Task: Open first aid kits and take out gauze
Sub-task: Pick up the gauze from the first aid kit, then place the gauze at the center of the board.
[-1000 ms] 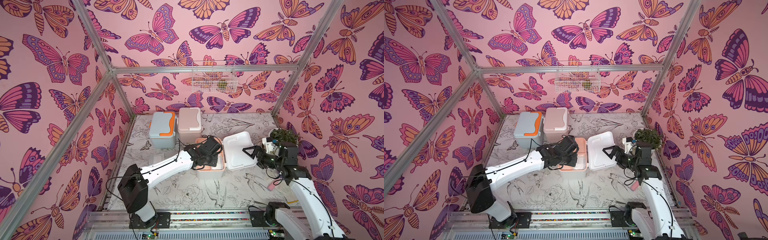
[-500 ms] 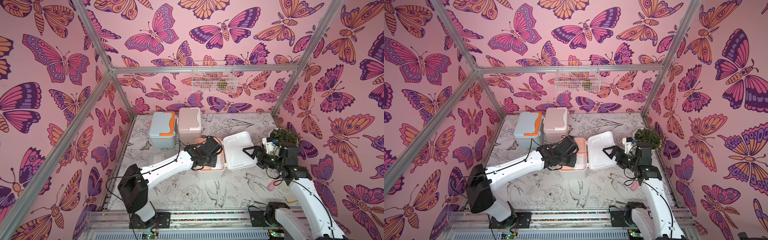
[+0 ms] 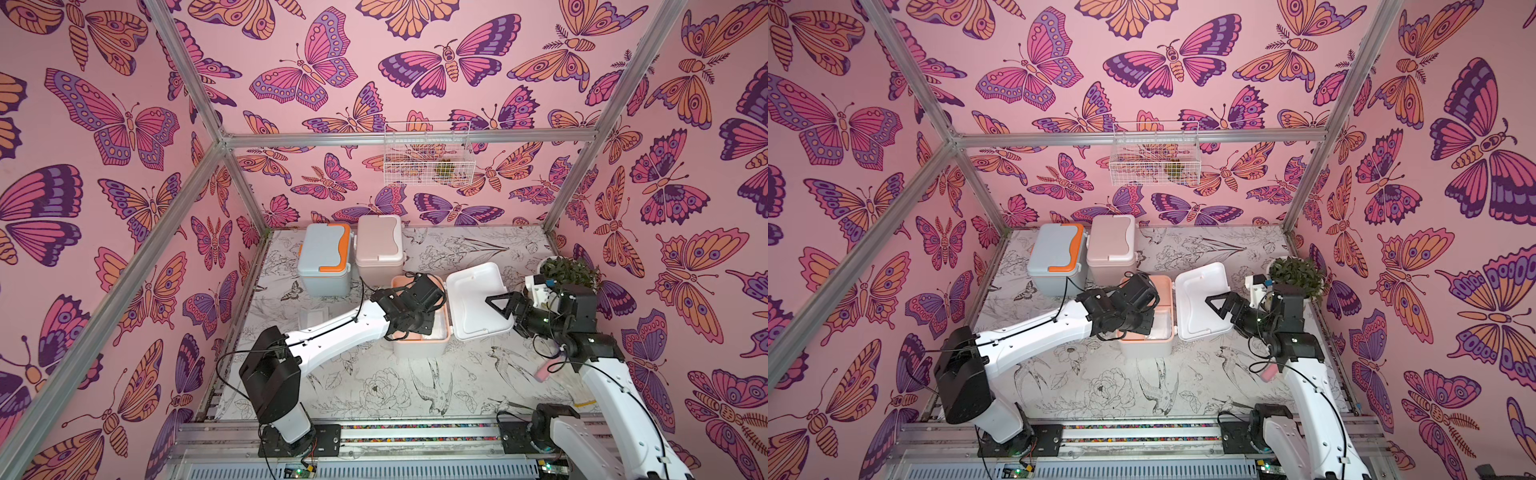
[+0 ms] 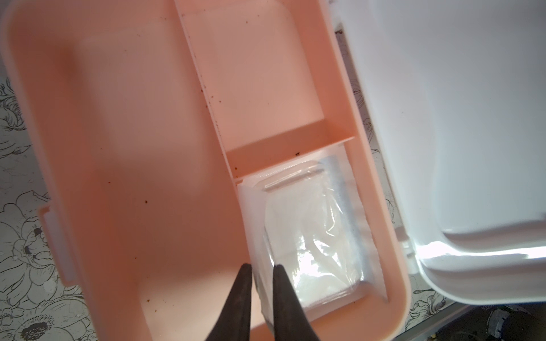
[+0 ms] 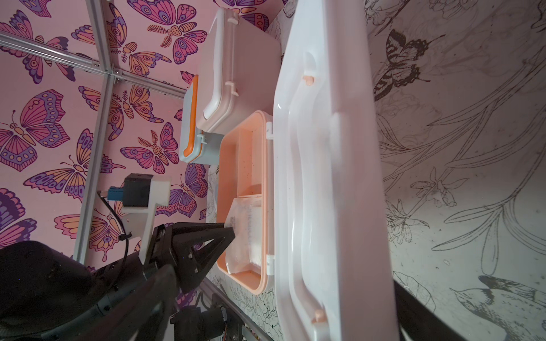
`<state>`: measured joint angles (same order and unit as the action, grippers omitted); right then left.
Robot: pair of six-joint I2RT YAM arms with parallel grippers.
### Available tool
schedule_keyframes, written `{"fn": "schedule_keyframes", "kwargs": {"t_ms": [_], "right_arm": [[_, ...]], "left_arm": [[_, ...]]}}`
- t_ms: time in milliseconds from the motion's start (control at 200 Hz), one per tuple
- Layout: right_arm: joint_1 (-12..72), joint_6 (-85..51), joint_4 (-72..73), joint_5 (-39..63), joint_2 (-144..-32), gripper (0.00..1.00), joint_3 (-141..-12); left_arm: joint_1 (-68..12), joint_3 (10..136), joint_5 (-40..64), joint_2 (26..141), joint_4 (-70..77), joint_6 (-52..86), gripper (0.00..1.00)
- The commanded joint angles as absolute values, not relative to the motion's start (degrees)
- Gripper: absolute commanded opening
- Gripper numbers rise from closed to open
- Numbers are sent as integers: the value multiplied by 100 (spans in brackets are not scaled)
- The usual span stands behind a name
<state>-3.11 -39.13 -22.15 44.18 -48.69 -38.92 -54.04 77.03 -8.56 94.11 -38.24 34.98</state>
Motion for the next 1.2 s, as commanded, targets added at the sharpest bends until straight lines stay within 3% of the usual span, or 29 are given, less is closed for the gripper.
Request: {"fn": "schedule_keyframes", "kwargs": {"t_ms": [0, 190, 446, 911, 1027, 1192], "right_arm": [[-250, -3845, -2302, 4466, -4780, 99, -3850], [-250, -3850, -2300, 4475, -4738, 99, -3834], [-252, -3854, -2312, 4483, -4707, 99, -3823], [-255, -3823, -2320, 4509, -4711, 99, -3844], [-253, -3828, -2311, 4527, -4703, 99, -3836], [-250, -3850, -2261, 4554, -4702, 99, -3783]], "left_arm": [[-5433, 7822, -853, 9446, -4024, 3479, 19], [-5432, 7840, -819, 9470, -4036, 3485, 22], [-5451, 7859, -765, 9403, -4038, 3489, 0], [-5358, 7755, -1600, 7919, -4930, 3284, 0], [-5048, 7516, -1822, 7376, -5376, 3300, 0], [-3964, 6706, -1786, 6203, -5768, 3357, 0]]}}
